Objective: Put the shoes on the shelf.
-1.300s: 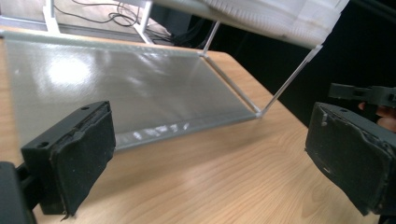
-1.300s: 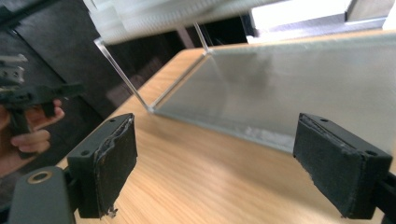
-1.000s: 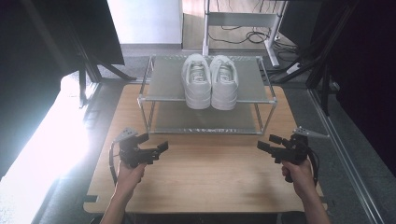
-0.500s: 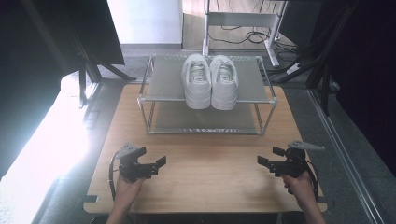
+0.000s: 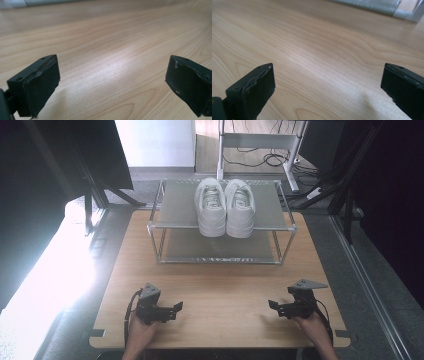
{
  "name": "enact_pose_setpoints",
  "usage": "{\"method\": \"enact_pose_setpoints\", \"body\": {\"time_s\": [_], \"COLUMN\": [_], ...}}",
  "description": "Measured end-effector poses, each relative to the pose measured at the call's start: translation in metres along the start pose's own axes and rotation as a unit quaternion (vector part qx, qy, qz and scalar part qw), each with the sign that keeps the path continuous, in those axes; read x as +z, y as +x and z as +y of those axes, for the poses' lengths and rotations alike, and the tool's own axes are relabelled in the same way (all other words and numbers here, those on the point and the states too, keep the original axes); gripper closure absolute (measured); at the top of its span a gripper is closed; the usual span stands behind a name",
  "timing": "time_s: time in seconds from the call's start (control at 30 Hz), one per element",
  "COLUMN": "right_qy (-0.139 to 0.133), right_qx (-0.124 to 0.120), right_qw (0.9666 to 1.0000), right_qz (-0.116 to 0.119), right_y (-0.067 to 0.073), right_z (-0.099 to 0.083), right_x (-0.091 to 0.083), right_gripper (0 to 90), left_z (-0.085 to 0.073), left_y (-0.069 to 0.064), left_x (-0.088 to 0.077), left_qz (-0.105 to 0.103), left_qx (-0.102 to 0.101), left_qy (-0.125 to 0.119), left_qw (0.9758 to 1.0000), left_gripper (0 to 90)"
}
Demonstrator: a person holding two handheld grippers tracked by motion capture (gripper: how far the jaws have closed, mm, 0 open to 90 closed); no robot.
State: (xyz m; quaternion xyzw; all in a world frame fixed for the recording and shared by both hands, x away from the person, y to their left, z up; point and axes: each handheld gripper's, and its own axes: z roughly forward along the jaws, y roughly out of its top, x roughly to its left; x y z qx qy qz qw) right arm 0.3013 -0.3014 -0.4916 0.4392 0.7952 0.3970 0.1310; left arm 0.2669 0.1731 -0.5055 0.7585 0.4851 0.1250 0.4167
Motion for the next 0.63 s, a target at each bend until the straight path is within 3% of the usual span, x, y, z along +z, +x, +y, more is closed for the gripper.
{"method": "enact_pose_setpoints", "body": {"time_s": [0.17,0.3,0.37,0.43,0.63], "right_qy": [0.024,0.053,0.055,0.05,0.042], "right_qx": [-0.019,-0.048,-0.067,-0.063,-0.061], "right_qw": [0.9995,0.9973,0.9958,0.9962,0.9967], "right_qz": [-0.009,-0.016,-0.029,-0.033,-0.034], "right_y": [0.002,0.007,0.011,0.013,0.013], "right_z": [-0.007,-0.014,-0.016,-0.017,-0.018], "right_x": [0.011,0.022,0.025,0.026,0.026], "right_gripper": [0.0,0.0,0.0,0.0,0.0], "left_z": [-0.004,-0.005,-0.004,-0.004,-0.004], "left_y": [-0.01,-0.019,-0.02,-0.018,-0.018], "left_x": [0.015,0.027,0.028,0.028,0.028], "left_qz": [0.033,0.062,0.067,0.067,0.069], "left_qx": [0.036,0.073,0.073,0.063,0.061], "left_qy": [0.031,0.072,0.078,0.079,0.08], "left_qw": [0.9983,0.9928,0.992,0.9926,0.9926], "left_gripper": [0.0,0.0,0.0,0.0,0.0]}}
